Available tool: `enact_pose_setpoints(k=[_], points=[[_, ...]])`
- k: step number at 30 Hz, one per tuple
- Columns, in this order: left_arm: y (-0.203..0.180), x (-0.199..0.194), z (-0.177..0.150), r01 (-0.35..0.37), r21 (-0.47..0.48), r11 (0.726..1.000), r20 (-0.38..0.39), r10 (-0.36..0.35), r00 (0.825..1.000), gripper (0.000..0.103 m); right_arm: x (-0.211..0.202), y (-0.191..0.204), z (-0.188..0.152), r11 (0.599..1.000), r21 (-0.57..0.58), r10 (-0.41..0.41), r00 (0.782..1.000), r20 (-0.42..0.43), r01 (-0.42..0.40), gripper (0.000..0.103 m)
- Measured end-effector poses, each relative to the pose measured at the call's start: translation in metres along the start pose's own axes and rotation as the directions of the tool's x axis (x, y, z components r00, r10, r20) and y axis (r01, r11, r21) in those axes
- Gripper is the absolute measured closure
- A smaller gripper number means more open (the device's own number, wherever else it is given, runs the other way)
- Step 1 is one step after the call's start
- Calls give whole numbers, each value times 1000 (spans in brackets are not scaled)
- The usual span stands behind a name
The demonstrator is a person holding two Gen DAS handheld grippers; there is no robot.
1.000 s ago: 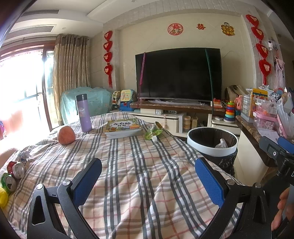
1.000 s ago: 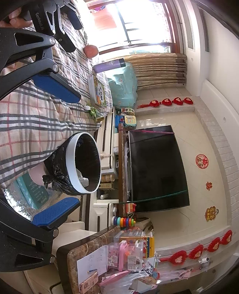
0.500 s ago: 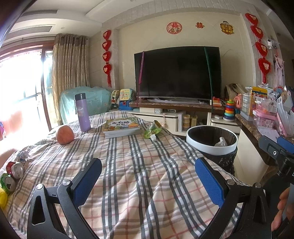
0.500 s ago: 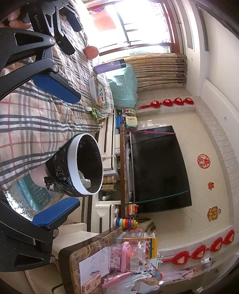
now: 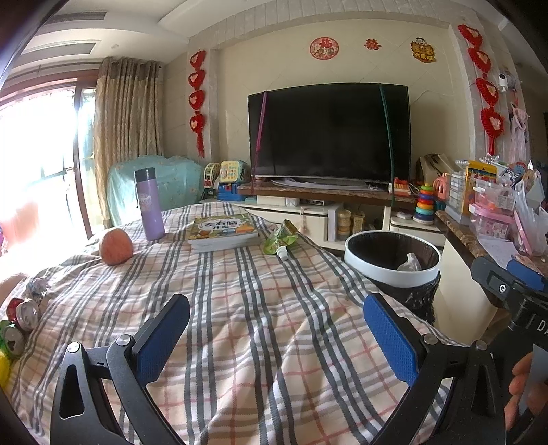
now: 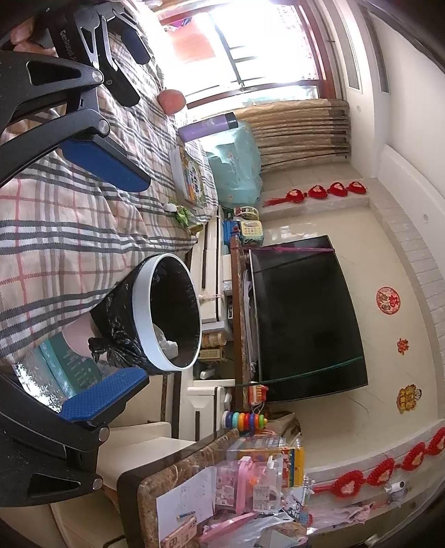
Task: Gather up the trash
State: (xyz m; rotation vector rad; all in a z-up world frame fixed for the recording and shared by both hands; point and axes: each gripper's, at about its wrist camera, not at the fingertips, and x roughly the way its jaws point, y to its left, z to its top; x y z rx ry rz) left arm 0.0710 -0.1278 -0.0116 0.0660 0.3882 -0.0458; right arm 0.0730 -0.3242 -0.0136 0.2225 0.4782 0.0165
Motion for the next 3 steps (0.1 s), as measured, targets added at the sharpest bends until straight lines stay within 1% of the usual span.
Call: enact_pose_setpoints(k=[3], points=[[2,2,1,8,-9,1000,-9,-8,1000,1,3,1,0,1000,2,8,1000,-11,-8,0]])
